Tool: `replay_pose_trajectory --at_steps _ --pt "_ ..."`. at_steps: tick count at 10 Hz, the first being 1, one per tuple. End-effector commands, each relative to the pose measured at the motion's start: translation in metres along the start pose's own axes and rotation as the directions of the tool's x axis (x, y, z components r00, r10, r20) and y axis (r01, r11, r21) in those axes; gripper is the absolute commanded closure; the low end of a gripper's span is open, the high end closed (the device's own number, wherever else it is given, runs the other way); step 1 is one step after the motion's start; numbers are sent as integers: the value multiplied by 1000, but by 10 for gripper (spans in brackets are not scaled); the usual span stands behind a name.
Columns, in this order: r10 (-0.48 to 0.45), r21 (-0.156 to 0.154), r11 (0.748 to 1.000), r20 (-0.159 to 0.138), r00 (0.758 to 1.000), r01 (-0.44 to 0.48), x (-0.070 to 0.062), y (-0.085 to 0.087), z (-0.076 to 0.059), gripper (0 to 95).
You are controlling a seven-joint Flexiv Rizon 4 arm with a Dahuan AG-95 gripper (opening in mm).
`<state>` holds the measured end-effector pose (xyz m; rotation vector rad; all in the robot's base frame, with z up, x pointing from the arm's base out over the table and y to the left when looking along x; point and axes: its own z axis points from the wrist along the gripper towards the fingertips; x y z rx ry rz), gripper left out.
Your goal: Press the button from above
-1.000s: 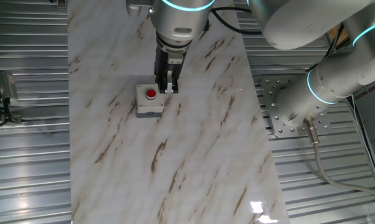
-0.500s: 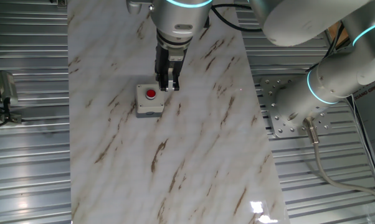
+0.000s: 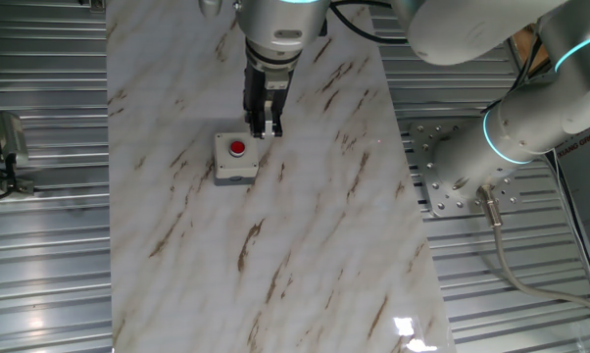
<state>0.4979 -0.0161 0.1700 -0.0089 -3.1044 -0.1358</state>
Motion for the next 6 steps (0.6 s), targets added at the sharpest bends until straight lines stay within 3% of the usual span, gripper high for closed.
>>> replay_pose_trajectory --at_steps 1,6 --pt "-5 -1 1000 -1 1000 5 0 -1 0 950" --pt "-46 -5 999 -7 999 46 1 -9 0 950"
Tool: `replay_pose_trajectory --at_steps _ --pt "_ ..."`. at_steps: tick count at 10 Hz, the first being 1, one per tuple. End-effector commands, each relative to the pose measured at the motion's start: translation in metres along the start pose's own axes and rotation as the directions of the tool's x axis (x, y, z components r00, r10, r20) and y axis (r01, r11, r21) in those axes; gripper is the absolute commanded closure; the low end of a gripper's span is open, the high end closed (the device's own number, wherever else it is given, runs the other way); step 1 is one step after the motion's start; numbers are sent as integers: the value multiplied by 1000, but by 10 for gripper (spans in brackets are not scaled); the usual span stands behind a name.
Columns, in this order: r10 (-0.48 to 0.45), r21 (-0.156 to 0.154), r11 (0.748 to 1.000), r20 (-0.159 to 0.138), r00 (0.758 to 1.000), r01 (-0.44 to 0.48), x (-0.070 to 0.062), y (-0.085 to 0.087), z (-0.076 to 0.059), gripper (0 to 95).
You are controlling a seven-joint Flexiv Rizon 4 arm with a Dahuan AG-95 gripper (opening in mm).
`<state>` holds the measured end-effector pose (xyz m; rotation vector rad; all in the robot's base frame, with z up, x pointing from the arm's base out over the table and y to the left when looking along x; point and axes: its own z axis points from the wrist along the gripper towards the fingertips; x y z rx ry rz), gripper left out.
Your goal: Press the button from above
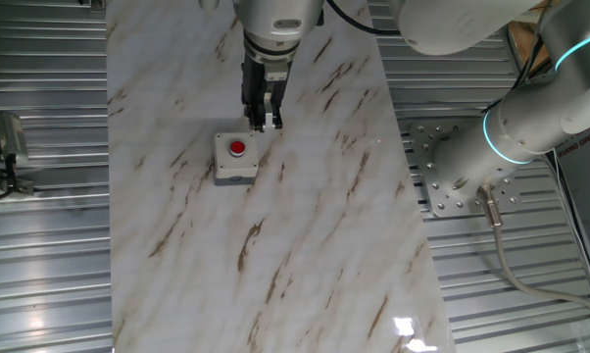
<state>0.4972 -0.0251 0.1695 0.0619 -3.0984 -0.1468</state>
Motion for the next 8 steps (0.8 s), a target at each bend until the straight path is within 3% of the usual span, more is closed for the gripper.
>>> replay_pose_trajectory --at_steps 1,8 --pt "1 1 1000 -1 1000 -1 1 -1 -1 950" --pt "-10 -13 1000 -11 1000 10 -3 -6 -2 950"
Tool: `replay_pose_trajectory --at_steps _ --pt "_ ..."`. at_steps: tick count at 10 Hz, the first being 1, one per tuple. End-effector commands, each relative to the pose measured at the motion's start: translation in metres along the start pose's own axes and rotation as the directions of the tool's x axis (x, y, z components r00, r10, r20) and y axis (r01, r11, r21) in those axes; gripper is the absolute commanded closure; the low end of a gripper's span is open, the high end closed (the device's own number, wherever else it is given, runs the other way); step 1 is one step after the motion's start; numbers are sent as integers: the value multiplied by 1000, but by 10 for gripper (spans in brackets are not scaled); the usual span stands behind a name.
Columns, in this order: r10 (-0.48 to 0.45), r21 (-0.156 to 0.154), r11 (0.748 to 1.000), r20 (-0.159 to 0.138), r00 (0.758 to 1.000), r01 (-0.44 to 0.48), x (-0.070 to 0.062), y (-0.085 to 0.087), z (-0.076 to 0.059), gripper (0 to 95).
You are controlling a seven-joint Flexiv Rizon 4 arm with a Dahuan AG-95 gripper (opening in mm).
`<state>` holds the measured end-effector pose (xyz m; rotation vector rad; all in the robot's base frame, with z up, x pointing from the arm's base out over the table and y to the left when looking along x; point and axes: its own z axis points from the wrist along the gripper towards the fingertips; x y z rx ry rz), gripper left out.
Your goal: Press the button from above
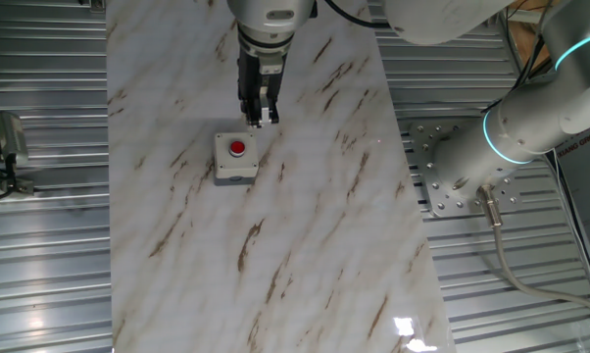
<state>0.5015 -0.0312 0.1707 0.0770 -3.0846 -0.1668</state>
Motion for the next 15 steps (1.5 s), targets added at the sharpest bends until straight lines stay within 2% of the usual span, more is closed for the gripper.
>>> replay_pose_trajectory --at_steps 1,10,13,15 --pt "-3 -1 1000 1 1000 3 1 0 0 950" --pt "-15 0 1000 2 1000 15 0 -2 4 950" --pt "-12 0 1000 -14 1000 12 -5 -2 3 950" --pt "-2 -1 1000 -30 1000 2 -12 -1 -1 950"
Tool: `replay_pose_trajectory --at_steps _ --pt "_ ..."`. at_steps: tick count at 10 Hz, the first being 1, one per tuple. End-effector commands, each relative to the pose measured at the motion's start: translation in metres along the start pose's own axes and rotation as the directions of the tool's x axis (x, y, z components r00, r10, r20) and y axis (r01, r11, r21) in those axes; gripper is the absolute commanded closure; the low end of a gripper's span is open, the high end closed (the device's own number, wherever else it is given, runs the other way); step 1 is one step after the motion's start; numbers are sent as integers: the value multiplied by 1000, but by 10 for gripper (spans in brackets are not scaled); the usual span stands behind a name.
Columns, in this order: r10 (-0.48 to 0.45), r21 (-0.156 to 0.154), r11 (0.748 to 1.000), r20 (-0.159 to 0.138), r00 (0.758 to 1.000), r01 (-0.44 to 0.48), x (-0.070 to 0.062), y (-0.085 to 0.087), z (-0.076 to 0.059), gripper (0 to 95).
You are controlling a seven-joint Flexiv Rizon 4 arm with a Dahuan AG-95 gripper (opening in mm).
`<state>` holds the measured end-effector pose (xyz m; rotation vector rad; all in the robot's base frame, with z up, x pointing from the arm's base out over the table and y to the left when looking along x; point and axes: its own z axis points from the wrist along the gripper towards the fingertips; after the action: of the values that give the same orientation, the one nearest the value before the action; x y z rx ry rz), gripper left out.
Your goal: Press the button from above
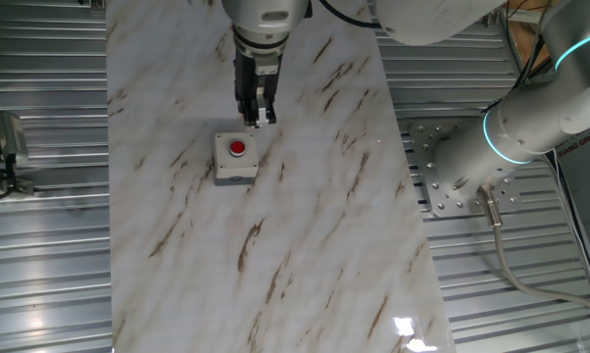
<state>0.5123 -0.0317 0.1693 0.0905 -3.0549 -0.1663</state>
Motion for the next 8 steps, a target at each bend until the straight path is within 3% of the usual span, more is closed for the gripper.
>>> replay_pose_trajectory --at_steps 1,8 --pt "6 0 1000 -3 1000 -6 -4 0 -3 950" --pt "-22 -1 1000 -12 1000 22 -10 -2 2 950"
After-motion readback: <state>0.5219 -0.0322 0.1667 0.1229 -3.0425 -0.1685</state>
